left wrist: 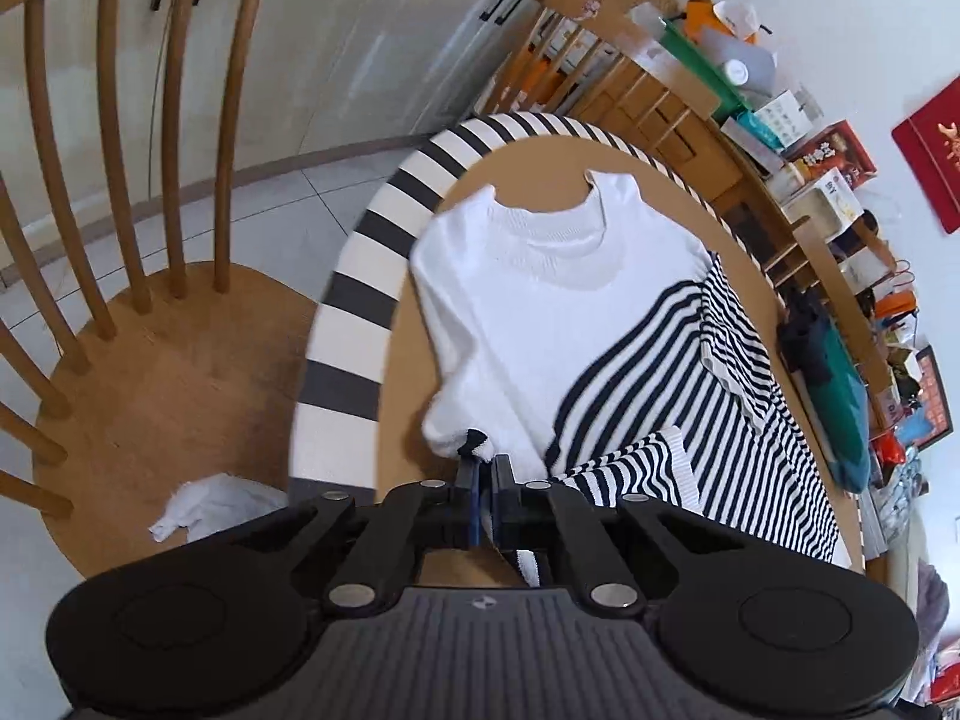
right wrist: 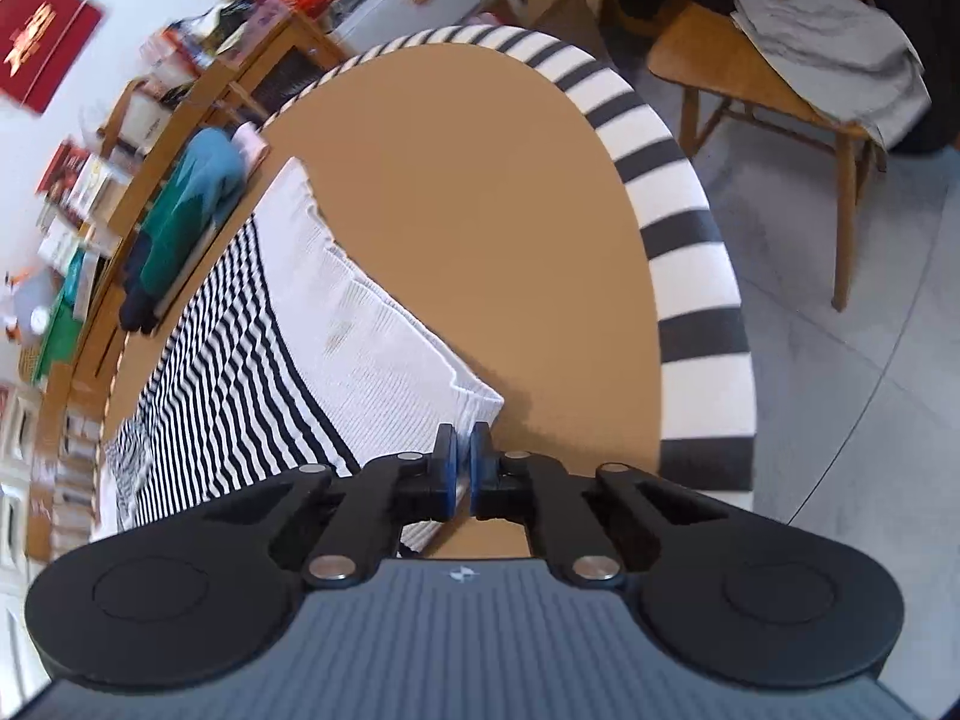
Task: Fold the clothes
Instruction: 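Grasp the folded shirt edge with the left gripper while the right gripper grasps it too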
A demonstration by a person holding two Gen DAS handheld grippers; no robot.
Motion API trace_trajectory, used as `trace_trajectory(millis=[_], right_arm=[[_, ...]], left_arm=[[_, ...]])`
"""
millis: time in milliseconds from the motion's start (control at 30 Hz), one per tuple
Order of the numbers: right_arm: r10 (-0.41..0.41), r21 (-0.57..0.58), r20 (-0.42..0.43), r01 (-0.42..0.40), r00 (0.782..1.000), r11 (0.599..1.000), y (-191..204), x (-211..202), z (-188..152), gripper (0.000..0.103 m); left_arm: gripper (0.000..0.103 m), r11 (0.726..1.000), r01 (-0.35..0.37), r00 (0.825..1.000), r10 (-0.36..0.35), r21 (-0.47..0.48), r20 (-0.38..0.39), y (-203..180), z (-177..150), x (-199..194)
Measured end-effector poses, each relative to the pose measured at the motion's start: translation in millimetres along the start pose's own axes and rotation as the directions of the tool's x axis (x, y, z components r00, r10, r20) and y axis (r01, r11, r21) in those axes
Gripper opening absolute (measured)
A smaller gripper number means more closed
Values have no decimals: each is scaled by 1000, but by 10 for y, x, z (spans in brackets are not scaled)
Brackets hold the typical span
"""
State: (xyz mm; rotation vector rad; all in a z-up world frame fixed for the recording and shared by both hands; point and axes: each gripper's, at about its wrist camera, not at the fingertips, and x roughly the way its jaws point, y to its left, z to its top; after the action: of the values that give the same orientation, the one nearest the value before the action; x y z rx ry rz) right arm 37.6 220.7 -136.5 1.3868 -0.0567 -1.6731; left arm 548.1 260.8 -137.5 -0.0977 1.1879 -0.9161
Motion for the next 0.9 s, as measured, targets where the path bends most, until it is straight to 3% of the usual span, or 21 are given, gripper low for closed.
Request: trace_trajectory(millis=[400, 567, 700, 900], right_arm=[[14, -78, -24, -15, 1000, 997, -92, -309, -16, 3], [30, -36, -57, -32, 998, 999, -153, -327, -12, 3], [68, 36, -83, -65, 994, 997, -145, -253, 51, 3], [118, 31, -115, -115, 986, 993, 48, -234, 264, 3]], left_arm=[[3, 999, -14, 999, 13, 34, 34, 120, -11, -267], [4, 999, -12, 999, 11, 31, 32, 147, 12, -309], [4, 1000, 12, 1000, -11, -5, 26, 56, 52, -305], [4, 999, 48, 997, -48, 0, 54, -271, 200, -380]])
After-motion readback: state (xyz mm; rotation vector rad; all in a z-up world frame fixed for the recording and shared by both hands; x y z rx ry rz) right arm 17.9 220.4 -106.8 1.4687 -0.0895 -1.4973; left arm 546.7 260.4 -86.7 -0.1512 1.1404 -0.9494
